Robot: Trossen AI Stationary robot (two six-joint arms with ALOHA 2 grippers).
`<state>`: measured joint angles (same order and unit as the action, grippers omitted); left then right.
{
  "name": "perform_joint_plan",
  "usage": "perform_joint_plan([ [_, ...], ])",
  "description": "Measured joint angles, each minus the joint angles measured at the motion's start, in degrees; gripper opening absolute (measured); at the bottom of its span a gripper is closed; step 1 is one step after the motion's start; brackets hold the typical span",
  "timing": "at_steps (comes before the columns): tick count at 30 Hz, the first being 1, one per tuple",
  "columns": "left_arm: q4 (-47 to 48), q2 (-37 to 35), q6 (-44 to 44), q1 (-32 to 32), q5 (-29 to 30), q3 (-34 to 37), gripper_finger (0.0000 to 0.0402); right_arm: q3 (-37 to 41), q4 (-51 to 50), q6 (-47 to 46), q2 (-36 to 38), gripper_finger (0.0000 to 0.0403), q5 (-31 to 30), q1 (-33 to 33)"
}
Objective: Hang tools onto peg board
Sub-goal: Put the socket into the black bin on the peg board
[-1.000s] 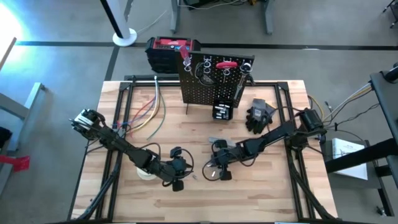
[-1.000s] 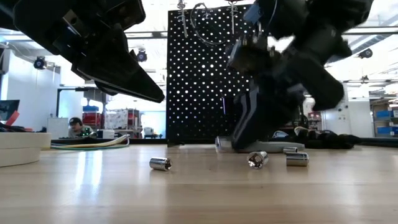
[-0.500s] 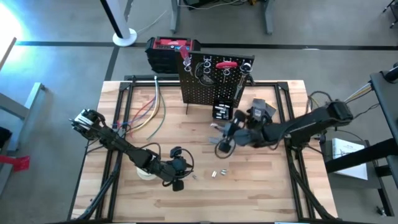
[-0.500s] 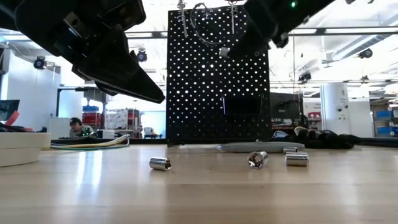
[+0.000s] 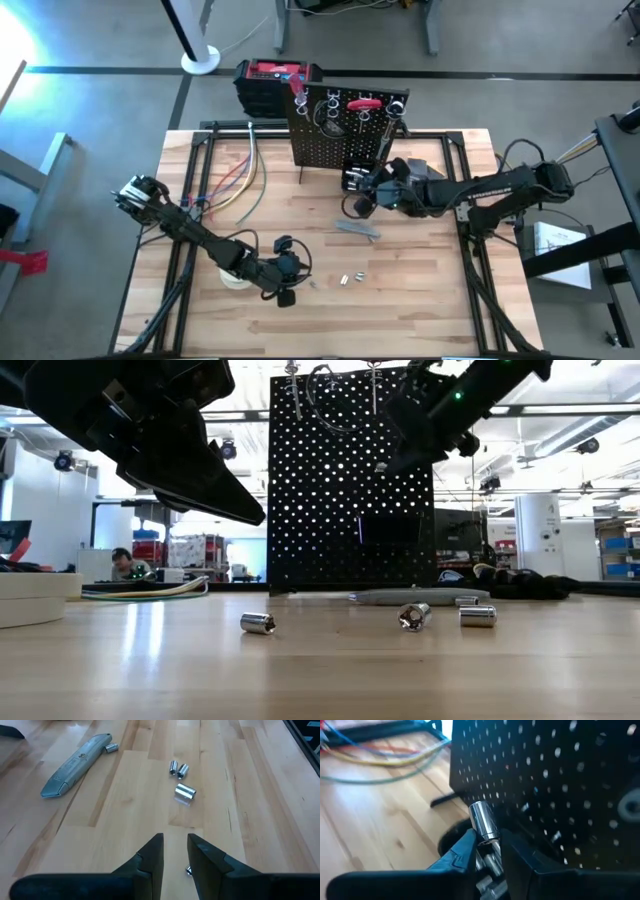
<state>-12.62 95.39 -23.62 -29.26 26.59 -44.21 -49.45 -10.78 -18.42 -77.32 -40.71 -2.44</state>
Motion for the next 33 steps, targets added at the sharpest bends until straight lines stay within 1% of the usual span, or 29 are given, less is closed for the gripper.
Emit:
perform_joint_plan([
  [5,0.2,0.0,0.0,0.0,0.0,0.0,0.0077,0.0,-1.2,-2.1,0.0,0.0099,0.1,0.1],
  [13,0.2,0.0,-0.7,0.0,0.0,0.0,0.0077,0.0,-4.5,-8.3,0.0,0.0185,0.2,0.1],
  [15,0.2,0.0,-0.9,0.0,0.0,0.0,0.0077,0.0,-6.2,-10.0,0.0,0.0199,1.1,-0.5],
  [17,0.3,0.0,-0.9,0.0,0.0,0.0,0.0077,0.0,-9.2,-12.0,0.0,0.0207,3.3,-1.8],
  [19,0.4,0.0,-0.9,0.0,0.0,0.0,0.0077,0.2,-13.0,-15.0,-0.2,0.0209,4.7,-4.2],
  [22,1.2,0.0,-0.9,0.0,0.0,0.0,0.0077,1.5,-17.6,-20.0,-0.9,0.0204,4.8,-8.9],
  [24,1.9,0.0,-0.9,0.0,0.4,0.0,0.0077,2.5,-17.5,-22.5,-1.4,0.0197,4.9,-12.5],
  [28,2.4,0.0,-0.9,0.0,4.1,0.0,0.0077,4.1,-17.2,-28.1,-3.4,0.018,5.0,-19.3],
  [33,3.3,0.0,-0.5,0.0,7.9,0.0,0.0077,4.7,-16.9,-37.5,-8.2,0.0164,3.8,-24.3],
])
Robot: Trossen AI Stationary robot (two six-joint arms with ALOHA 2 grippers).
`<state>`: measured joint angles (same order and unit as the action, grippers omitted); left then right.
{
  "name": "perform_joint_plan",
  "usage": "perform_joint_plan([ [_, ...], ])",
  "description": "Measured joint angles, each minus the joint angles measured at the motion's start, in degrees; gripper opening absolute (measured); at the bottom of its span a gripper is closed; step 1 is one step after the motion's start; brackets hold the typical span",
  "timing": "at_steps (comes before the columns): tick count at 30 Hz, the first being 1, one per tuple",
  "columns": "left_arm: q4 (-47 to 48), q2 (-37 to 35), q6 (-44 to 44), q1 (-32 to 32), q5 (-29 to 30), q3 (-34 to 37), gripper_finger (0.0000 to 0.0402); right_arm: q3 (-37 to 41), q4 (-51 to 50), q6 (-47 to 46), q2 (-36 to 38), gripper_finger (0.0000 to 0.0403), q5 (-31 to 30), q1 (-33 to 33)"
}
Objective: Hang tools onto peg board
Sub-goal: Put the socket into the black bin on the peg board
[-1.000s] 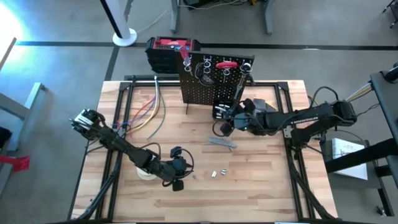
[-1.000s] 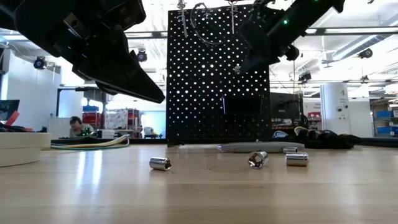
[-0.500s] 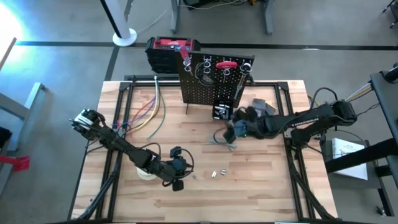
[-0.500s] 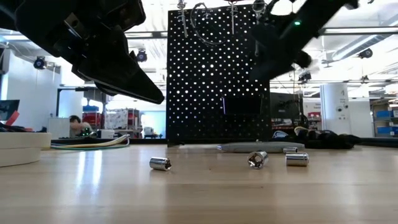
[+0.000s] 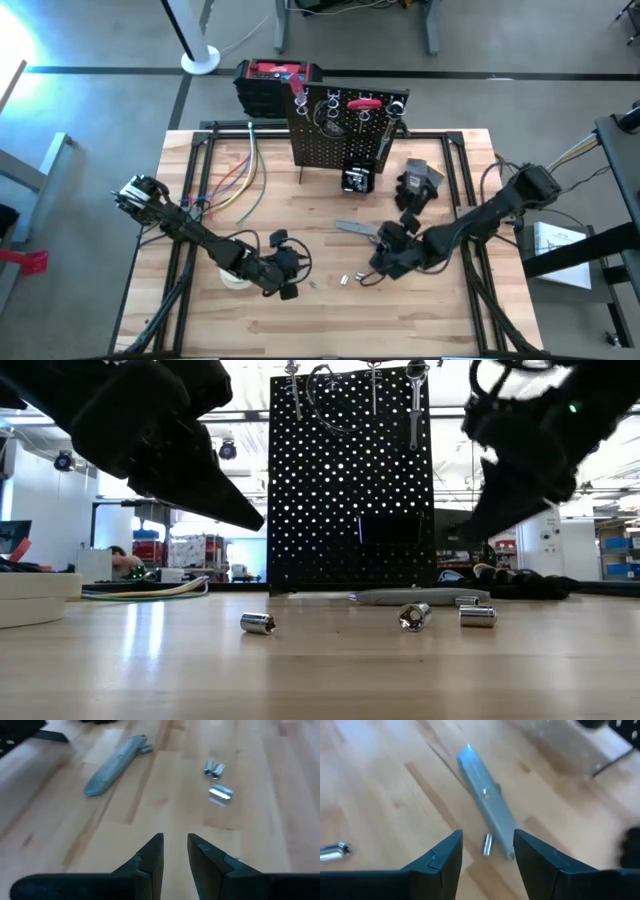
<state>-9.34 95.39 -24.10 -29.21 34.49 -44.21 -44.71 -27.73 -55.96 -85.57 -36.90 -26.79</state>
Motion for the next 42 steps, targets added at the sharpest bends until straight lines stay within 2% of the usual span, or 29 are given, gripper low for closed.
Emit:
perform_joint_plan([
  [5,2.0,0.0,-1.0,0.0,1.7,0.0,0.0077,0.0,0.3,-5.1,-5.9,0.0158,-0.3,-1.8],
  [10,2.3,0.0,-1.1,0.0,1.6,0.0,0.0077,0.0,0.7,-7.5,-9.8,0.0159,1.9,-1.7],
  [23,2.8,0.0,-2.0,0.0,2.0,0.0,0.0077,0.5,3.0,-6.8,-10.7,0.0147,4.7,2.6],
  [32,3.5,0.0,-2.2,0.0,2.0,0.1,0.0077,1.4,9.0,-4.1,-12.9,0.0142,7.3,6.2],
  [35,4.2,0.0,-2.5,0.0,2.0,0.1,0.0077,1.3,8.7,-3.3,-12.5,0.0111,8.8,6.4],
  [39,4.3,0.0,-2.6,0.0,2.0,0.1,0.0077,1.2,8.2,-1.1,-12.1,0.0025,9.7,6.3],
  [42,4.3,0.0,-2.6,0.0,2.0,0.1,0.0077,0.9,7.7,-0.3,-11.7,0.0019,10.0,6.4],
])
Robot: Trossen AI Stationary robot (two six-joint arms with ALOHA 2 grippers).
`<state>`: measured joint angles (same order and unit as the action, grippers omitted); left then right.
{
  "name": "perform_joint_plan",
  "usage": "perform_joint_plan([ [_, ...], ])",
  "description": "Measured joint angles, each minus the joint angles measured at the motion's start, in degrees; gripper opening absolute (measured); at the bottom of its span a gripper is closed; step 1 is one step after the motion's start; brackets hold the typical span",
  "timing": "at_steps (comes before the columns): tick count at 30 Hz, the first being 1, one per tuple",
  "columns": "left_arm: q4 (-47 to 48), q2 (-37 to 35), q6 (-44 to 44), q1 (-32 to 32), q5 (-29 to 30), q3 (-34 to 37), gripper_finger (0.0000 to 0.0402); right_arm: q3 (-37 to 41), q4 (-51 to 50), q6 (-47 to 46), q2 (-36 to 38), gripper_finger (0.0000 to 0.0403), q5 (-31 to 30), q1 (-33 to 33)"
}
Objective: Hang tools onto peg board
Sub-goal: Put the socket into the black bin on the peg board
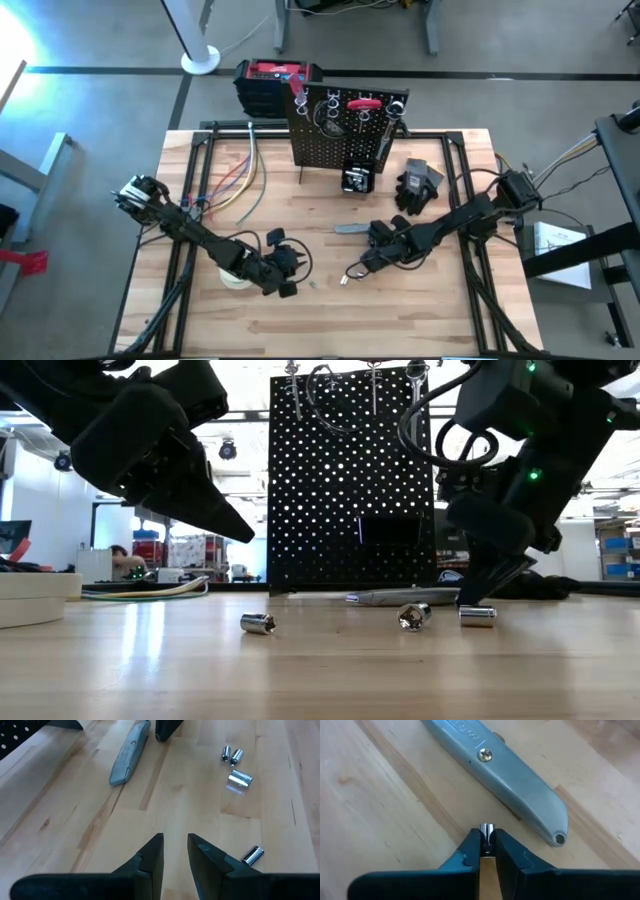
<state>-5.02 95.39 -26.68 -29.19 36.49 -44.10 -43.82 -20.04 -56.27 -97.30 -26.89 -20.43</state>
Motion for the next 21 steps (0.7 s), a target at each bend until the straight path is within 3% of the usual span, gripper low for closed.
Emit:
perform_joint_plan([
  [4,0.0,0.0,0.0,0.0,0.0,0.0,0.0077,-1.1,-1.0,3.1,2.5,0.001,0.0,0.2],
  [10,-0.4,0.0,-0.4,0.0,0.0,0.0,0.0077,-3.9,-0.4,11.9,9.3,0.0008,-6.5,2.3],
  [14,-0.5,0.0,-0.4,0.0,0.0,0.0,0.0077,-4.6,0.0,18.1,13.5,0.0008,-12.0,7.1],
  [21,-0.7,0.0,-0.7,0.0,0.0,0.0,0.0077,-4.5,7.4,27.6,16.4,0.001,-11.7,15.9],
])
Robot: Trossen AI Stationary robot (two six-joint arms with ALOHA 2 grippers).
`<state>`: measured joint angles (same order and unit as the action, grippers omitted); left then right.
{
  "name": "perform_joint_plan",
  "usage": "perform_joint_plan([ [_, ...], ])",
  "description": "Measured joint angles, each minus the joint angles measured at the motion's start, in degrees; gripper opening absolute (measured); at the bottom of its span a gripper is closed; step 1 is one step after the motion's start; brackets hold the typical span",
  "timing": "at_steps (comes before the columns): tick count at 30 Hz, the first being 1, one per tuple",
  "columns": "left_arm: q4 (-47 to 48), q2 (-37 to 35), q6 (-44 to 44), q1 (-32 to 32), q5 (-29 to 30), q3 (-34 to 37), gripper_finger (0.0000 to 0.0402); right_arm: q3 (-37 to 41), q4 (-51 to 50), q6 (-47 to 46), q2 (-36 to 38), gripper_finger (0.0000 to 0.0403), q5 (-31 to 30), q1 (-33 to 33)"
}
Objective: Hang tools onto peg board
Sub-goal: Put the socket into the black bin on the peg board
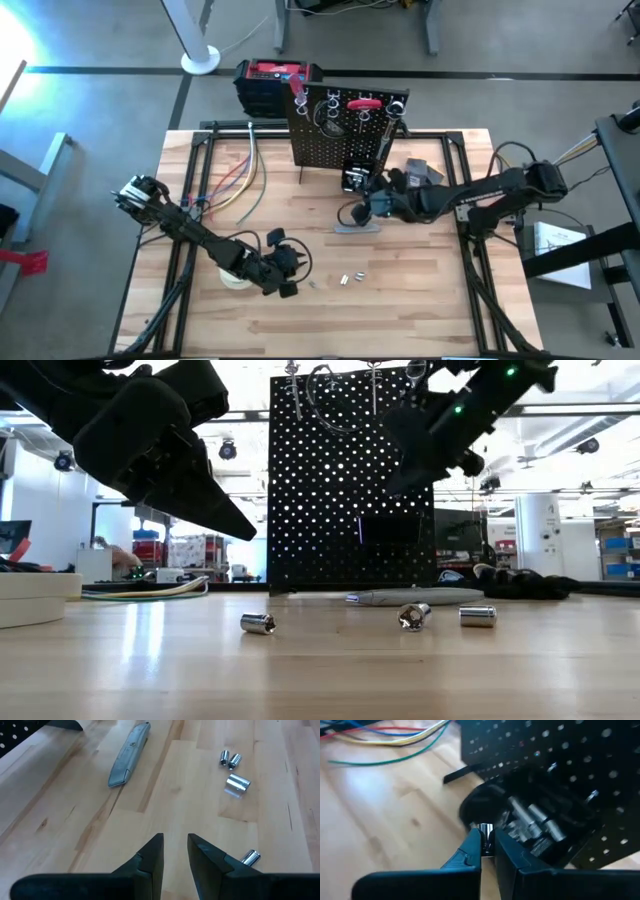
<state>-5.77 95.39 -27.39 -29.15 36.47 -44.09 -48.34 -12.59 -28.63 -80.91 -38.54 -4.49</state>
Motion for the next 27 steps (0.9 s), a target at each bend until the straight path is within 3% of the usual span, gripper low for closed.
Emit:
perform_joint_plan([
  [5,0.3,0.0,-0.7,-0.1,-0.2,0.0,0.0077,0.0,2.2,1.5,0.0,0.0051,-0.6,2.6],
  [15,0.3,0.0,-0.6,-0.1,-1.2,0.0,0.0077,0.0,2.1,2.2,0.0,0.0222,-0.2,3.3],
  [18,0.5,0.0,-0.6,-0.1,-2.0,0.0,0.0077,0.0,2.2,3.7,0.0,0.0256,7.2,1.9],
  [23,0.8,0.0,0.3,-0.2,-3.3,0.3,0.0077,0.6,2.9,9.5,-2.0,0.0269,34.7,-3.9],
  [25,1.0,0.0,0.9,-0.2,-3.3,0.4,0.0077,0.7,3.8,9.4,-3.7,0.0264,37.5,-7.4],
  [27,0.7,0.0,1.1,-0.2,-3.2,0.4,0.0077,0.7,4.1,8.5,-5.6,0.0255,35.6,-10.9],
])
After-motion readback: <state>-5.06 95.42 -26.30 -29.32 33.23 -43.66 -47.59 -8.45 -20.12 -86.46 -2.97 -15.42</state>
